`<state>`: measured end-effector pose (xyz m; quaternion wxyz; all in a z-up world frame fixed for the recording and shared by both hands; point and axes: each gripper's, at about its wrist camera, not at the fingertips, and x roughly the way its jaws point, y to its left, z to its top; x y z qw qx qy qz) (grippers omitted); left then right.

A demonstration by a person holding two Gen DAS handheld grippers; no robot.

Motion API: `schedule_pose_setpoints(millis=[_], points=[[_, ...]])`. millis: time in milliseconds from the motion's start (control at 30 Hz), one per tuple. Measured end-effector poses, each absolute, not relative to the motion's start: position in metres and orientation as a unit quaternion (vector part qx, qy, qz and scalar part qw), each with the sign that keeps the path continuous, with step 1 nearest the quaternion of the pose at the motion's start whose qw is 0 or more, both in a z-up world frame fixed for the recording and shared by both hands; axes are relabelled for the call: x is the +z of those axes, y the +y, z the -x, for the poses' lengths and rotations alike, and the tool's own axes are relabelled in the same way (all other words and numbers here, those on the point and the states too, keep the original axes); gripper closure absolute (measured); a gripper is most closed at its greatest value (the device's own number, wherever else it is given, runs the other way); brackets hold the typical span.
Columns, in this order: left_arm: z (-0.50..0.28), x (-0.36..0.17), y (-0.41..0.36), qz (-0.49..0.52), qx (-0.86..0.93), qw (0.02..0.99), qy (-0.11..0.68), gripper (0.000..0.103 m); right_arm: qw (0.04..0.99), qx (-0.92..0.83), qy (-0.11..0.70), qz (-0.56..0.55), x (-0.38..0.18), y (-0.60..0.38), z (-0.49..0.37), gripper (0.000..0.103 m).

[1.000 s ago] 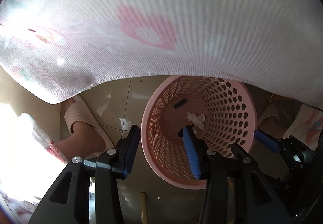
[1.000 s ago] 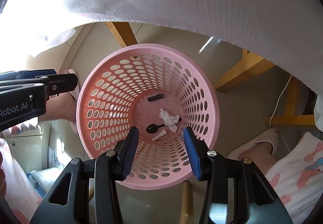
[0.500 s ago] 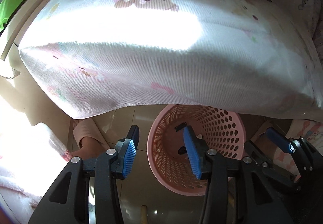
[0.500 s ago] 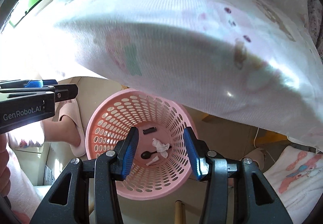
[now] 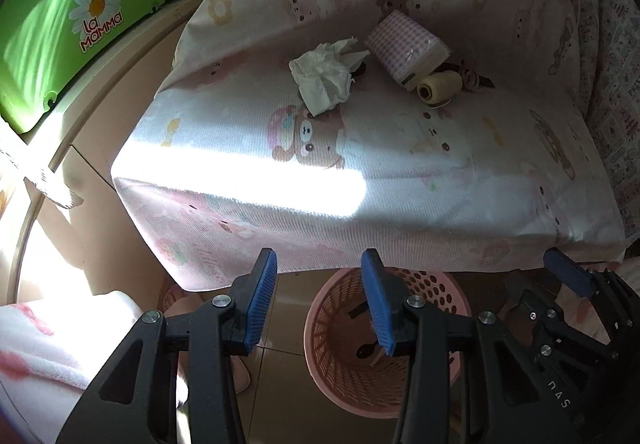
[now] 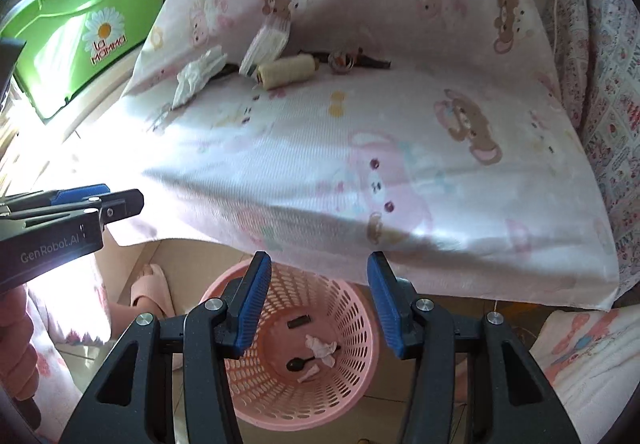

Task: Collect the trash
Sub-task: 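Raise both open tools from the basket back toward the sheet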

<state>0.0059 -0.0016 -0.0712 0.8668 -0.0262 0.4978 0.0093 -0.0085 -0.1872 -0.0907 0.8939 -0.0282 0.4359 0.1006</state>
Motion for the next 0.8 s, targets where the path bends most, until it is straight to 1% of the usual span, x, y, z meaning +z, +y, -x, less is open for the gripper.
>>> schedule_pose_setpoints(millis=[167,267,333,367,400,533,600,633,733,800], points=[[0.001,-0.051,0.000,0.018,0.012,0.890,0.455,0.060,0.898,0.104,0.427,0.010,-0.083,-0.186,0.018,0.050],[0.005,-0.042,-0.005,-0.004,0.025,0.903,0.429,0.058,0.909,0.103,0.403,0.012,-0.072,-0.184,0.028,0.050],[0.006,-0.036,-0.007,-0.015,0.038,0.909,0.414,0.052,0.918,0.103,0.383,0.016,-0.066,-0.186,0.035,0.050],[0.005,-0.035,-0.007,-0.024,0.052,0.910,0.410,0.045,0.922,0.102,0.373,0.017,-0.063,-0.186,0.038,0.050],[0.007,-0.038,-0.004,-0.037,0.068,0.911,0.405,0.044,0.925,0.102,0.366,0.018,-0.060,-0.186,0.040,0.050],[0.009,-0.038,0.001,-0.044,0.074,0.910,0.407,0.044,0.935,0.091,0.341,0.028,-0.049,-0.187,0.046,0.050],[0.008,-0.039,0.000,-0.037,0.070,0.909,0.409,0.039,0.942,0.081,0.324,0.032,-0.043,-0.189,0.046,0.050],[0.007,-0.041,-0.001,-0.037,0.071,0.908,0.411,0.039,0.945,0.076,0.316,0.035,-0.040,-0.191,0.047,0.050],[0.003,-0.046,-0.002,-0.041,0.081,0.904,0.418,0.039,0.950,0.070,0.301,0.043,-0.033,-0.195,0.044,0.050],[0.002,-0.047,0.002,-0.025,0.078,0.903,0.422,0.039,0.953,0.068,0.291,0.045,-0.028,-0.199,0.043,0.050]])
